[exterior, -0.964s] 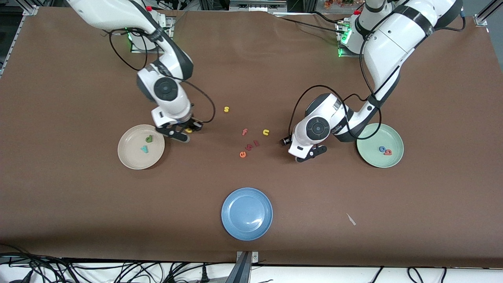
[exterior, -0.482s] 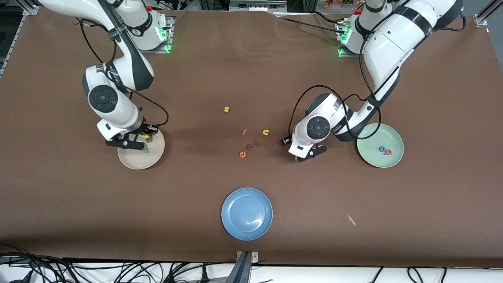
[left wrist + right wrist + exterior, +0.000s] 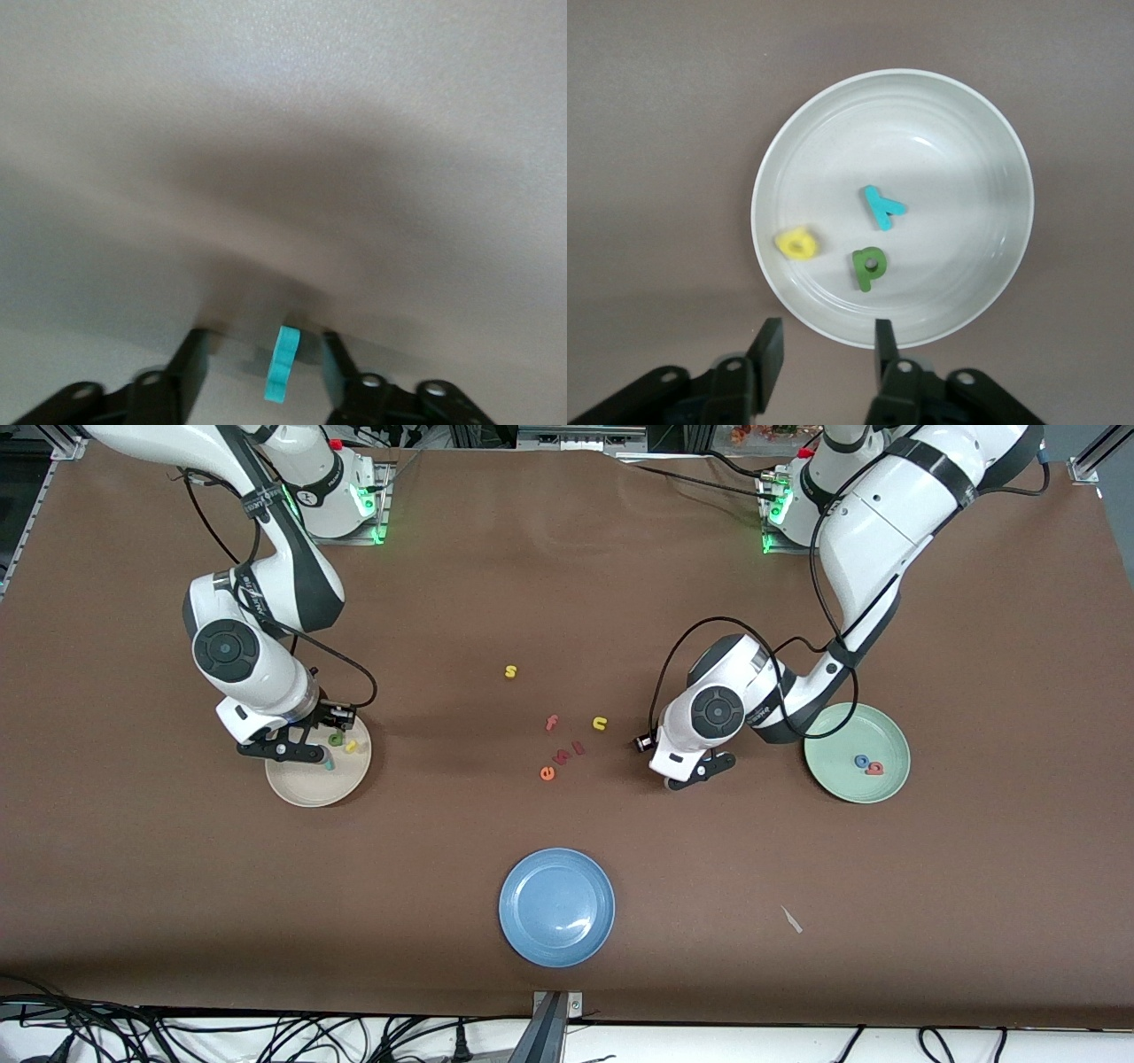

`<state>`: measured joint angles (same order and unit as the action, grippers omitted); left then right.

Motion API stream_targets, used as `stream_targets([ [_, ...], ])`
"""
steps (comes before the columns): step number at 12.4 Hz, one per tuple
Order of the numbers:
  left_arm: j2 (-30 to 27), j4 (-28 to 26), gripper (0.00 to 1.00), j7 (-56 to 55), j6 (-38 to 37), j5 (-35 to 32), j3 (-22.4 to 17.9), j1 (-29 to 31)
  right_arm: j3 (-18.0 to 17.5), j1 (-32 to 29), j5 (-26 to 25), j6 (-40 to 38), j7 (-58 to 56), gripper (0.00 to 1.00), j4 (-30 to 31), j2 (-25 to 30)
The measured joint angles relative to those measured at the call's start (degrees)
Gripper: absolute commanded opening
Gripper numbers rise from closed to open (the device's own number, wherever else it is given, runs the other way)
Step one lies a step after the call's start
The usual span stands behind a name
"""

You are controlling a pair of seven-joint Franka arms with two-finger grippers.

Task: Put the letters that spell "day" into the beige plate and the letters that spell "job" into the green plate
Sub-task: 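Place the yellow a on the cream plate while the left gripper places the j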

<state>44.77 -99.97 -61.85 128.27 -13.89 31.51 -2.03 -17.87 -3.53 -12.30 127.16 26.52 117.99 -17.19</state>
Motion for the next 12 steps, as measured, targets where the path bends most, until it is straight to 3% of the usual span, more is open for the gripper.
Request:
stream_targets([
  [2,-0.32,0.00,0.00,0.00,-0.57,0.00,-0.02,0.04,0.00,0.00,0.01,0.00,-0.01,0.62,0.00,0.00],
  [3,-0.42,0.06,0.00,0.02,-0.58,-0.10,0.02,0.02,0.00,0.00,0.01,0.01,-0.01,0.70,-0.03,0.00],
  [5,-0.81,0.39,0.00,0.16,-3.54,-2.23,-0.01,0.26,0.02,-0.01,0.01,0.02,-0.07,1.00,-0.66,0.01],
  [8,-5.81,2.54,0.00,6.49,-13.32,-3.33,0.06,3.79,0.26,-0.03,0.01,-2.16,-0.46,1.00,-4.17,0.30],
  [10,-12.22,3.27,0.00,16.50,-22.20,-3.23,0.41,9.45,-0.36,0.01,1.24,-10.63,-1.28,1.00,-9.64,1.47],
  [12,-16.45,2.98,0.00,27.23,-27.47,-3.18,0.37,15.99,-1.06,0.19,6.91,-22.52,-6.93,1.00,-17.97,3.46],
])
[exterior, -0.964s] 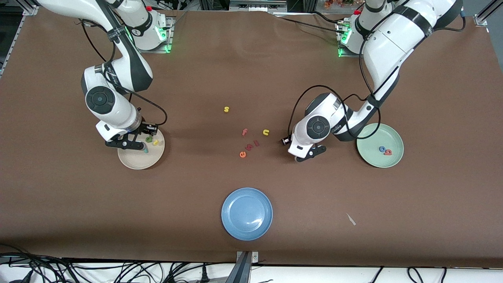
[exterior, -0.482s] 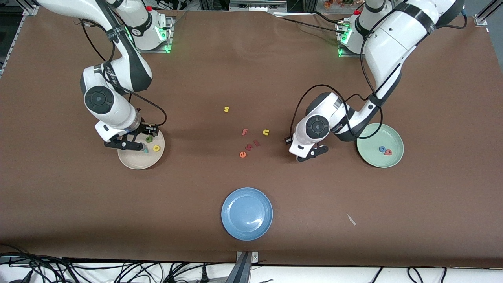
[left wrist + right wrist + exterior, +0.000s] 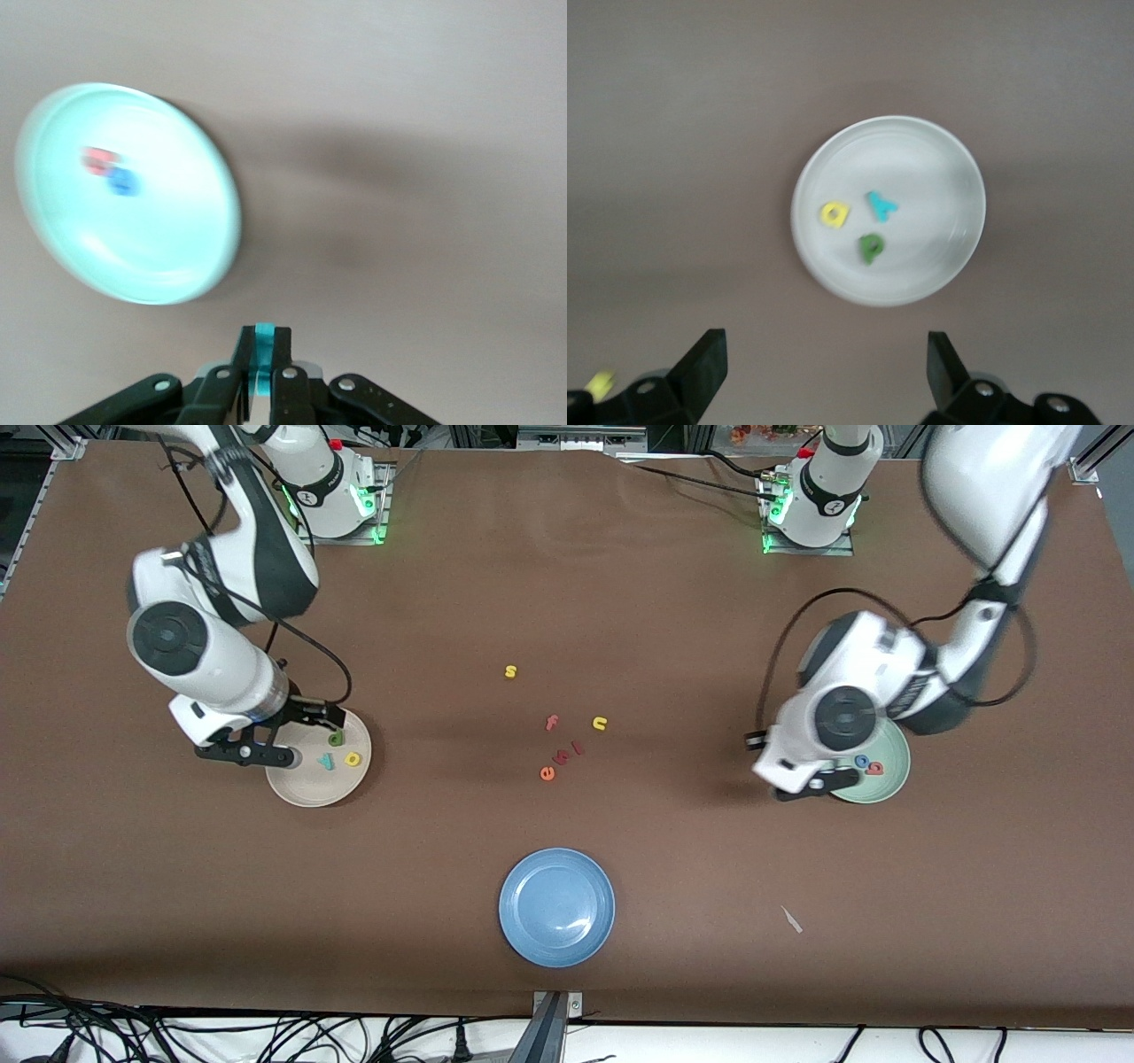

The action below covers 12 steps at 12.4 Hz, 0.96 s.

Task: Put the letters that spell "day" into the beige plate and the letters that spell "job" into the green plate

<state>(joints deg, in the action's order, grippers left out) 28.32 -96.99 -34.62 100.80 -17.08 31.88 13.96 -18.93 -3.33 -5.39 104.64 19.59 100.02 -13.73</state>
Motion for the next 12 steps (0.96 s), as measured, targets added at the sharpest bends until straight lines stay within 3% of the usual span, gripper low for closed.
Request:
stream_targets([
  [2,-0.13,-1.14,0.00,7.91,-0.50,-0.32,-0.26,5.64,1.66,-0.03,2.92,-9.49,-5.83,1.00,-7.11,2.40],
  [5,3.06,-2.96,0.04,13.64,1.99,-1.96,-0.49,10.87,7.67,-0.21,3.50,-16.26,-16.52,1.00,-10.80,5.28],
  [6,4.11,-3.15,0.47,13.74,2.71,-2.16,-0.48,11.51,9.88,-0.25,4.02,-17.12,-19.29,1.00,-11.12,5.75],
  [7,4.86,-3.16,0.99,13.76,3.11,-2.21,-0.49,11.97,12.16,-0.28,5.27,-17.56,-21.52,1.00,-11.27,6.01],
  [9,5.07,-3.00,1.00,13.82,3.63,-2.23,-0.45,12.63,15.62,-0.33,6.98,-17.72,-24.23,1.00,-11.33,6.00],
  [12,4.83,-1.42,1.00,13.86,3.76,-2.23,-0.35,12.80,15.99,-0.01,7.24,-17.80,-24.45,1.00,-11.44,5.95],
])
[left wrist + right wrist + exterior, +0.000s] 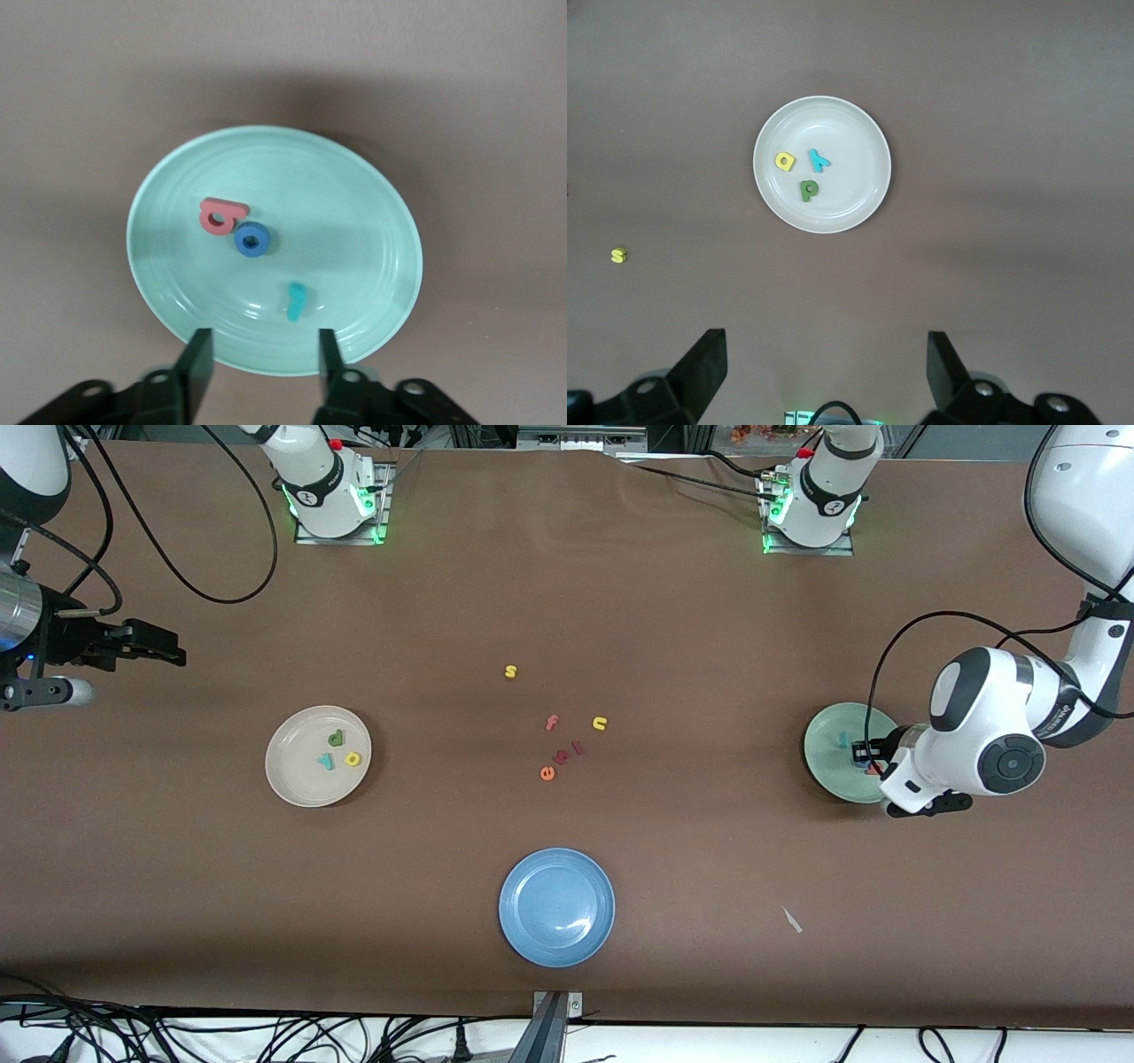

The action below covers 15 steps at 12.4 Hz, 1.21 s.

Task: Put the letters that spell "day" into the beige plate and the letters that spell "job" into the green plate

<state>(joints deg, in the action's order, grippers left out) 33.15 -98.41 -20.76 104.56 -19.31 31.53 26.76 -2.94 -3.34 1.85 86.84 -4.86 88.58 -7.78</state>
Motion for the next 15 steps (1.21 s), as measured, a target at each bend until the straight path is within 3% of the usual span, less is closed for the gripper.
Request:
stream_targets([
  [5,-3.34,4.52,1.00,0.49,0.04,-0.01,0.09,1.82,-0.36,1.12,-1.14,0.00,0.01,1.00,-0.81,0.04],
  [15,-5.91,4.95,1.00,1.08,-0.14,-0.01,0.13,3.95,0.04,1.14,-2.25,-0.40,0.02,1.00,-2.78,0.05],
])
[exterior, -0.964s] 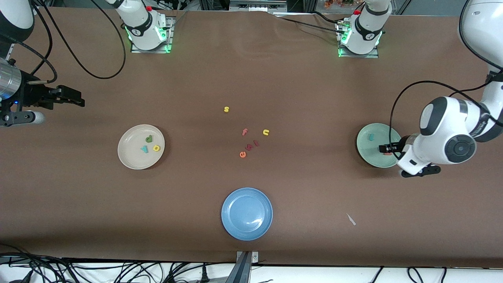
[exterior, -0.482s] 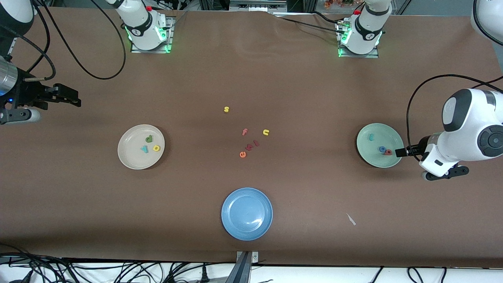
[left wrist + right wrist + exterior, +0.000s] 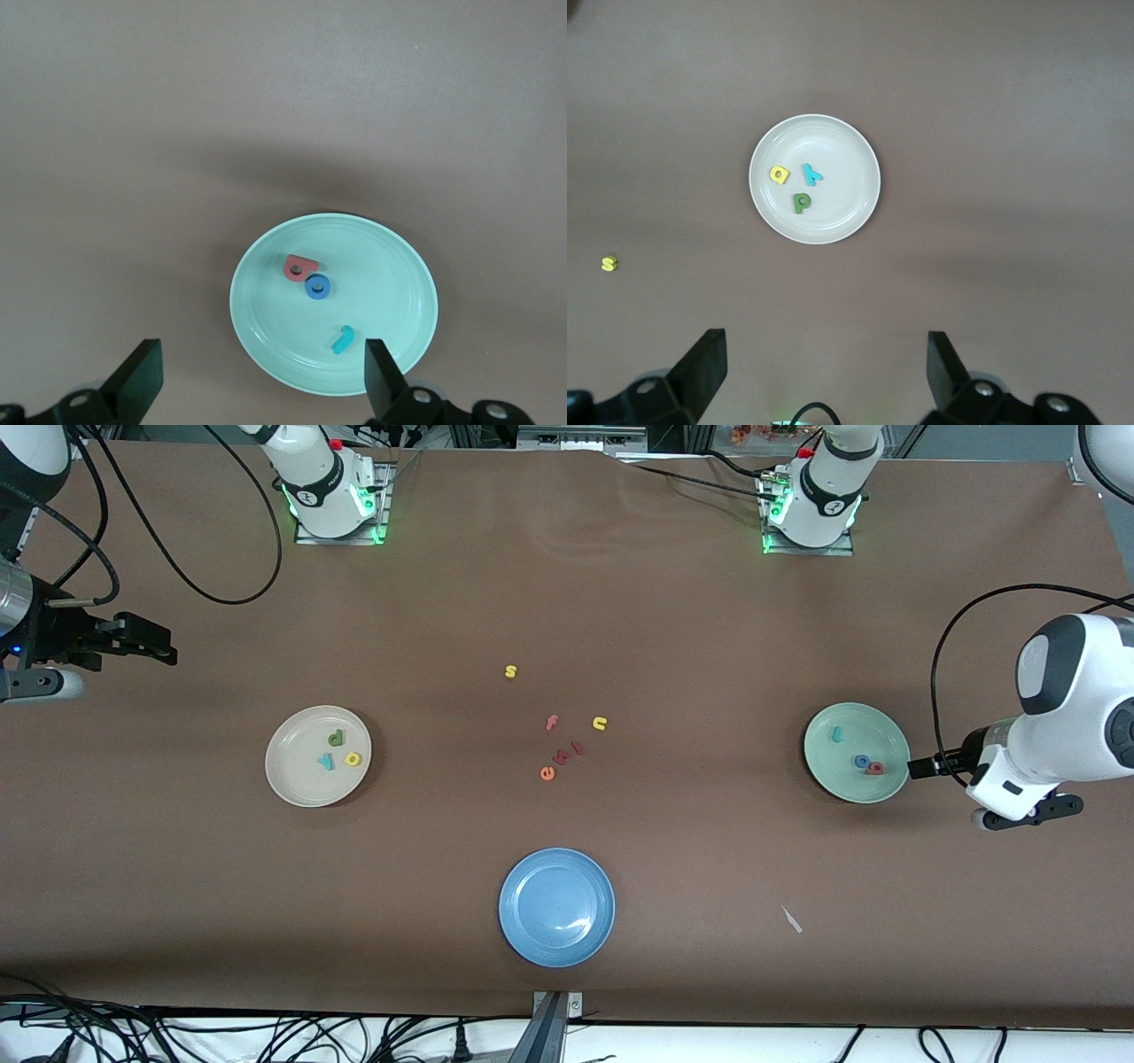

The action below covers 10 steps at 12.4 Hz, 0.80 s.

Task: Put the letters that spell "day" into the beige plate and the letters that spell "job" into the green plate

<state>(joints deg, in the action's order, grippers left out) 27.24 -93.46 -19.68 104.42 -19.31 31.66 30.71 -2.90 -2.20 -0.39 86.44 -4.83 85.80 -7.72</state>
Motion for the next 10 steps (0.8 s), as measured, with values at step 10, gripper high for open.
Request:
stream_targets([
  [10,-1.59,1.57,1.00,0.00,0.14,0.00,0.83,0.44,-0.17,0.13,-2.46,0.09,0.07,1.00,-0.27,0.00],
])
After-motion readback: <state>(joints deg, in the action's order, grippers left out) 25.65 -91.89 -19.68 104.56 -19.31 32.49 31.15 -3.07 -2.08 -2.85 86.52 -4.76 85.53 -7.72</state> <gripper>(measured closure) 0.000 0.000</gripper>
